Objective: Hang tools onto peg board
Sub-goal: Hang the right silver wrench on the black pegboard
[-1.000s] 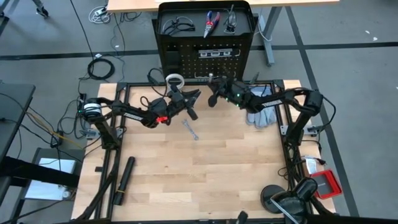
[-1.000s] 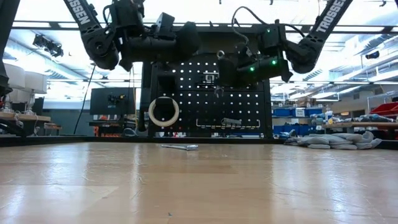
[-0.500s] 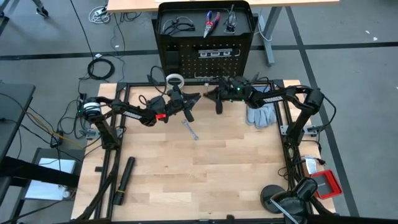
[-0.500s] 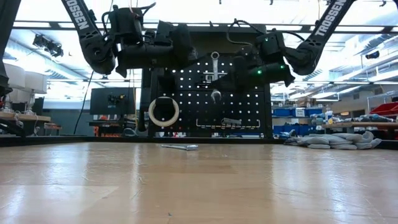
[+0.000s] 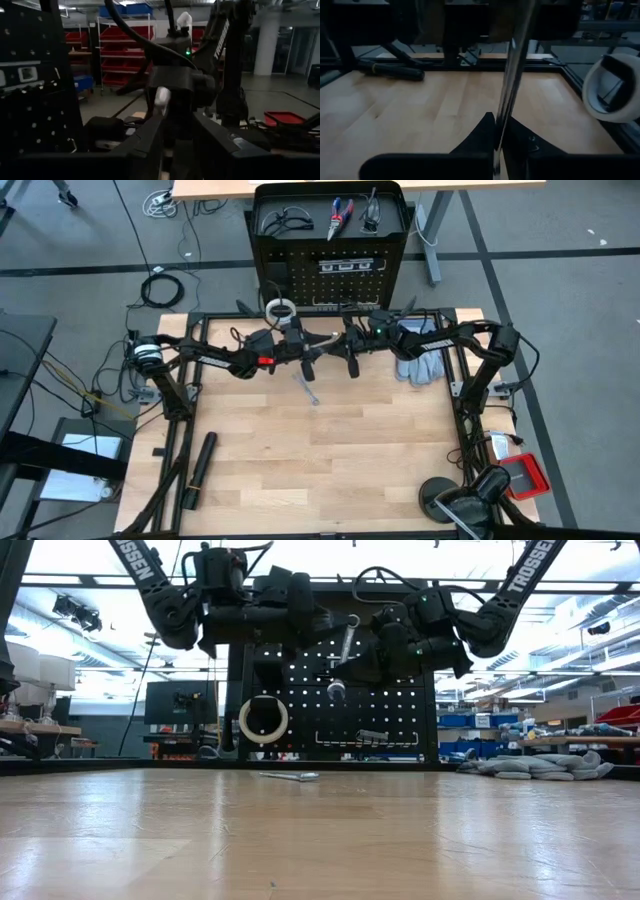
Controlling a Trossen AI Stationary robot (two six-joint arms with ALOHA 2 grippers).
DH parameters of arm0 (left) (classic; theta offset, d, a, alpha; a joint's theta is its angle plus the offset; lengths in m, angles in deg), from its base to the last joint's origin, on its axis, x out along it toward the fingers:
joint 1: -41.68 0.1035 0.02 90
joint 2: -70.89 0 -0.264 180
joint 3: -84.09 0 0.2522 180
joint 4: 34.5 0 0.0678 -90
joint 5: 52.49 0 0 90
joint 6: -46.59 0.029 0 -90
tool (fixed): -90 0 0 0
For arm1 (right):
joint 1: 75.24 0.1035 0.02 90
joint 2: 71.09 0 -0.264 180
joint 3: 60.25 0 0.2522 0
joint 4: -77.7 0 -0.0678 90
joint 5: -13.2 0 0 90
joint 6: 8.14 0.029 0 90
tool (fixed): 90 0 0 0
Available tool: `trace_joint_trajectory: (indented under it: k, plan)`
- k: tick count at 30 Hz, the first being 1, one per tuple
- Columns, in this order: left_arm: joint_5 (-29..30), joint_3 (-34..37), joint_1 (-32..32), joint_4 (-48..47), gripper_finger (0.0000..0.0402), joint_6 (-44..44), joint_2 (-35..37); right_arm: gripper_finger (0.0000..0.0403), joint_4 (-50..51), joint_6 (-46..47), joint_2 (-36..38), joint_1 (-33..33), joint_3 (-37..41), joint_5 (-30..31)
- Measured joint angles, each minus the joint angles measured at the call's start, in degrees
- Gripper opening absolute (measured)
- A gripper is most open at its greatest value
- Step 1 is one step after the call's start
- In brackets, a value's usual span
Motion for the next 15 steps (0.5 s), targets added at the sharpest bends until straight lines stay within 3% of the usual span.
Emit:
trace_joint_trajectory:
  k: [5, 15]
  plan:
    - [3.40, -0.01, 0.02, 0.21, 0.0108, 0.07, -0.02, 0.0026, 1.32, -0.15, 0.00, 0.06, 0.00, -0.48]
    - [3.58, 0.33, 0.04, -0.05, 0.0108, 0.00, -0.02, 0.0028, 3.51, -0.17, 0.00, 0.13, 0.00, -0.48]
